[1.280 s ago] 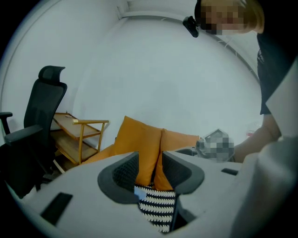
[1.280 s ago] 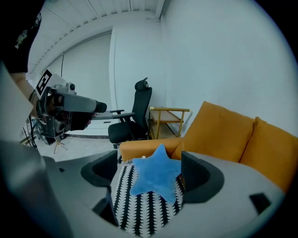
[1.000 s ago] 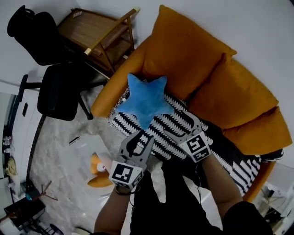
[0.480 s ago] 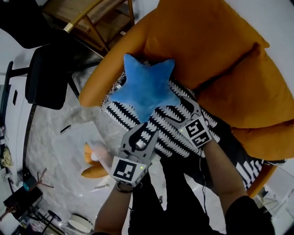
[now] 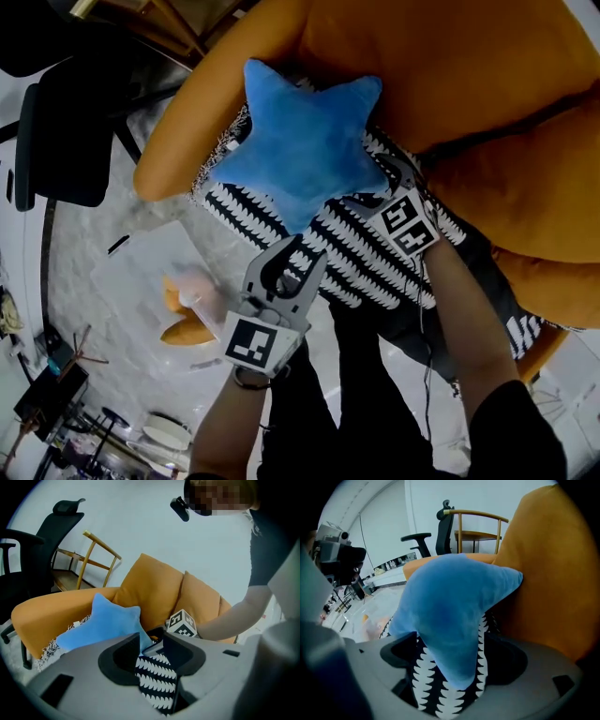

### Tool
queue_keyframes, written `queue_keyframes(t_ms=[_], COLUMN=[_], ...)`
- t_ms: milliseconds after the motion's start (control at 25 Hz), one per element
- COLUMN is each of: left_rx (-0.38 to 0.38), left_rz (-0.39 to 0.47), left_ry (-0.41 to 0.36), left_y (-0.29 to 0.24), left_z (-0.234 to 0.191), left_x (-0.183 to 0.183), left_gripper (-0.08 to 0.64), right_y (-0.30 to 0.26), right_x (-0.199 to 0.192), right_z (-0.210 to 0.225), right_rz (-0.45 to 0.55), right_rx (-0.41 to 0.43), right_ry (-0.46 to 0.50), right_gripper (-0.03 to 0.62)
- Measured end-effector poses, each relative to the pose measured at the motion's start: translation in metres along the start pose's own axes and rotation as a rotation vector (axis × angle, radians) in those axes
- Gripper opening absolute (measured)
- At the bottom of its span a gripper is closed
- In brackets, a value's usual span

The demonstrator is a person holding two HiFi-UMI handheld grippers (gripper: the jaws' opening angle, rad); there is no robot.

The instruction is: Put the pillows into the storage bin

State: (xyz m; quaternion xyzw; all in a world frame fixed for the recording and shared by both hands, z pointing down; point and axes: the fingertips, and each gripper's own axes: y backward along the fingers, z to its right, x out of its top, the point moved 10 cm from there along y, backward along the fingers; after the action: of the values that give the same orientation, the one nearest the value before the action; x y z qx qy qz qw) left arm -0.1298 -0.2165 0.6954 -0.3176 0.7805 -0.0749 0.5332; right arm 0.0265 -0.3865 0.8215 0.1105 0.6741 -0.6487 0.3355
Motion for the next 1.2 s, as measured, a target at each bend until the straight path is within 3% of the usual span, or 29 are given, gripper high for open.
queue_keyframes(t_ms=[200,360,680,1200], left_rx=[-0.011,-0.006,0.007,-0.015], left_rz=[-0.012,-0.004,0.019,0.106], left_ry=[0.009,0.022,0.018,-0.036], left_y=[0.000,0.005,0.026,0.082], left_z=[-0.008,-0.011,-0.009,0.025], left_x=[-0.009,-0.010,-0.005,0.043], left_gripper=[0.143,0.143,0.143,0.143], right_y=[-0.030,-0.033,-0.013,0.084], right_x=[-0.002,-0.001,0.013,0.043], right_z=[-0.002,-0.001,-0.027,-0.077], right_rz=[-0.106,-0.120,-0.114,-0.084], right_rx=[0.013,0.006,-0.047,-0.064], right_ry=[0.143,0.146,0.170,0.039], right_gripper=[0.460,0.442,0.281,0.227])
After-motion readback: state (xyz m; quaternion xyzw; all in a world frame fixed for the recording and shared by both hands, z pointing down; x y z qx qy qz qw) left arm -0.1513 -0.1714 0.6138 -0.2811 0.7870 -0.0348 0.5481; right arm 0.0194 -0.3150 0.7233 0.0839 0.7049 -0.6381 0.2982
